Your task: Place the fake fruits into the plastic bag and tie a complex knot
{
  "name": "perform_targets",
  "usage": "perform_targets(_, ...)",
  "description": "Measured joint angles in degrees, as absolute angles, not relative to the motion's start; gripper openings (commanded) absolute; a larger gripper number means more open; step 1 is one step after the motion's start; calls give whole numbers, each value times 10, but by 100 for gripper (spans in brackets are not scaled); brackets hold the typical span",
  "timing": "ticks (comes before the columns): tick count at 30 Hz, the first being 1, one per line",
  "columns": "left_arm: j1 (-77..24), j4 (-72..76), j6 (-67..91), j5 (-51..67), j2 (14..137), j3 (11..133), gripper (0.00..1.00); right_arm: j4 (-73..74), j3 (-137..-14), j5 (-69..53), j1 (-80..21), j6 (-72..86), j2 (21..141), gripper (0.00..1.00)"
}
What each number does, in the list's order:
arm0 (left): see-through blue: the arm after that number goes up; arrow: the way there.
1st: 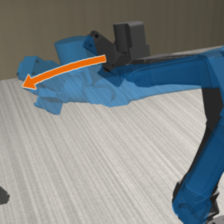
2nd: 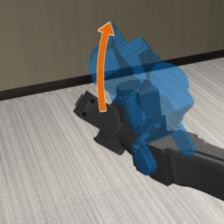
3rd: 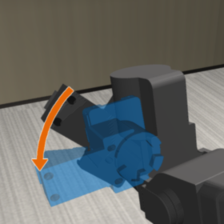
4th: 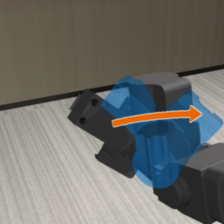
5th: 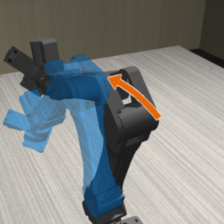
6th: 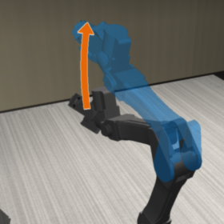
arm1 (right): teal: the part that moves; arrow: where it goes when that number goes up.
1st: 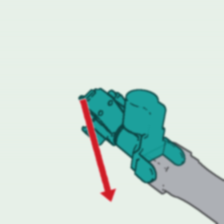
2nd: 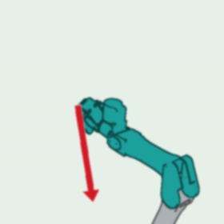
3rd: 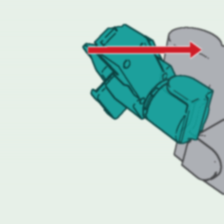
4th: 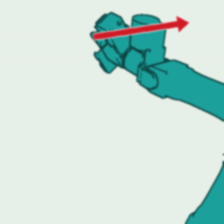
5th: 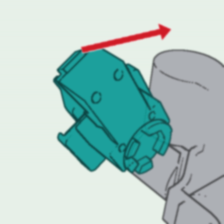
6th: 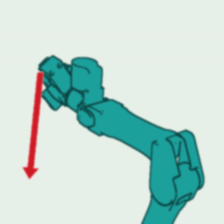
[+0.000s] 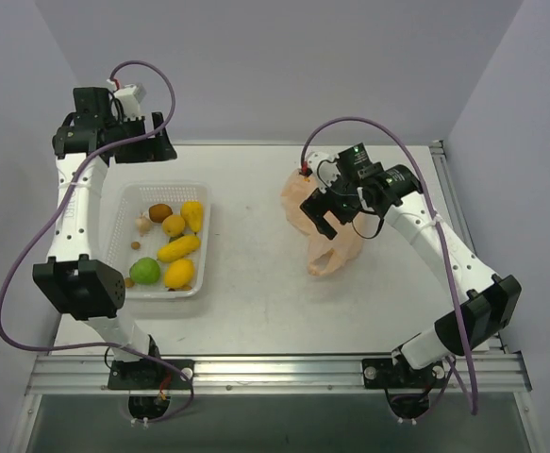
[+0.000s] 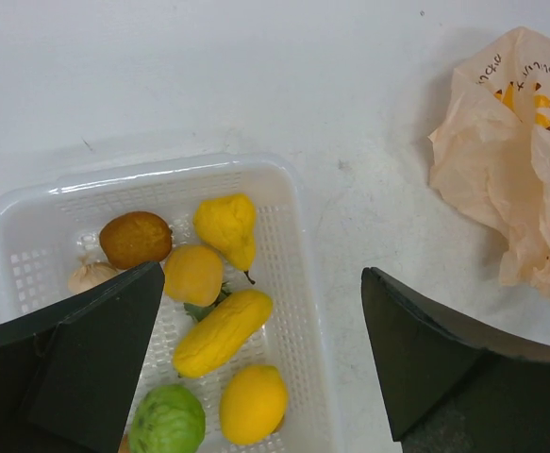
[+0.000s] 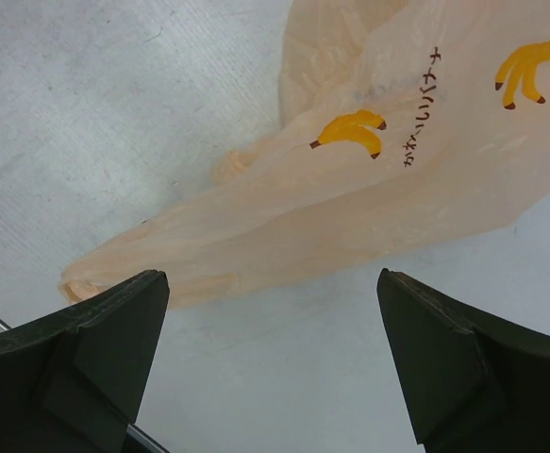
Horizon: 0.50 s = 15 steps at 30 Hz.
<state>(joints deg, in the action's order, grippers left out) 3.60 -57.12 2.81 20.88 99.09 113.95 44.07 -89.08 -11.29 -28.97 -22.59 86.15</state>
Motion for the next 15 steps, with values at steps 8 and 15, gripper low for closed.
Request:
perform_targets(8,107,-526,26,189,916,1086,98,431,-869,-72,-367,-239,869,100)
perform_targets(15,108,-469,28,129,837,1021,97,367,-855,39,-437,-215,923,100)
